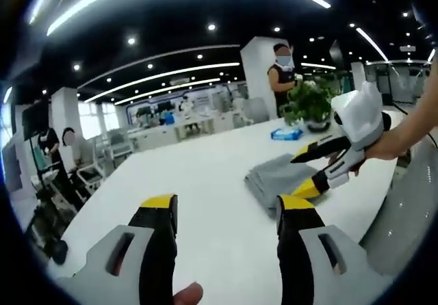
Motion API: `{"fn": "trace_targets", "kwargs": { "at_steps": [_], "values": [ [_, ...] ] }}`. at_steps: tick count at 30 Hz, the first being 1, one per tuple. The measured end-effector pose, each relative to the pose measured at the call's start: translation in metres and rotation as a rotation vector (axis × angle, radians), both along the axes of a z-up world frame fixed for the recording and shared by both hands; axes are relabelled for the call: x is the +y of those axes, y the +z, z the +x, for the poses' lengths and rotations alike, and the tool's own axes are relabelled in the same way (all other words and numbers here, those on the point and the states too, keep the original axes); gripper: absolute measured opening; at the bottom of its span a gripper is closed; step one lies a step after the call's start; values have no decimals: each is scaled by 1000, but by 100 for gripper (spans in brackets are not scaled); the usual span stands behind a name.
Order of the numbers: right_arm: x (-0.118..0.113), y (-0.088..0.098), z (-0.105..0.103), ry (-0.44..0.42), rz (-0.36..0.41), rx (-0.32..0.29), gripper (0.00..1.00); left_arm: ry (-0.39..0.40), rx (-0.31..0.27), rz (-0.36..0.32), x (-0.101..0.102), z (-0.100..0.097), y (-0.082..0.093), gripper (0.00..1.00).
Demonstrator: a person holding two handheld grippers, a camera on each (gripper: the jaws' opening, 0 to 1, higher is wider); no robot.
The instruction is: Open the folded towel by lifting each exposed corner and separating the folded layers until the towel lies flat within the target outline without major curled edges
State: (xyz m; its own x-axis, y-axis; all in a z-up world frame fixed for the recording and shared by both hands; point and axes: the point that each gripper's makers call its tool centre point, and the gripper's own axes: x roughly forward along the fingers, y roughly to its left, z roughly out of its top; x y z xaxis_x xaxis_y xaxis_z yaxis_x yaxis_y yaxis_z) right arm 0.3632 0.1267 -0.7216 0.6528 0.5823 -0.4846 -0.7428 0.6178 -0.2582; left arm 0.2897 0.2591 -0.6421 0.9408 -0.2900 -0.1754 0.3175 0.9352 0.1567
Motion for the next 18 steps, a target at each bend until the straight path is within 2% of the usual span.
{"fn": "trace_targets", "kwargs": {
  "at_steps": [6,9,13,18],
  "values": [
    [15,-20,16,29,-14,29,47,3,44,48,0,0,-11,57],
    [20,-32,19,34,-14,44,46,40,45,84,8,1,-13,55],
    [21,-43,18,60,-43,40,43,65,53,57,13,3,-13,53],
    [14,-50,26,32,-43,40,38,74,51,77,12,2,-14,52]
  ]
}}
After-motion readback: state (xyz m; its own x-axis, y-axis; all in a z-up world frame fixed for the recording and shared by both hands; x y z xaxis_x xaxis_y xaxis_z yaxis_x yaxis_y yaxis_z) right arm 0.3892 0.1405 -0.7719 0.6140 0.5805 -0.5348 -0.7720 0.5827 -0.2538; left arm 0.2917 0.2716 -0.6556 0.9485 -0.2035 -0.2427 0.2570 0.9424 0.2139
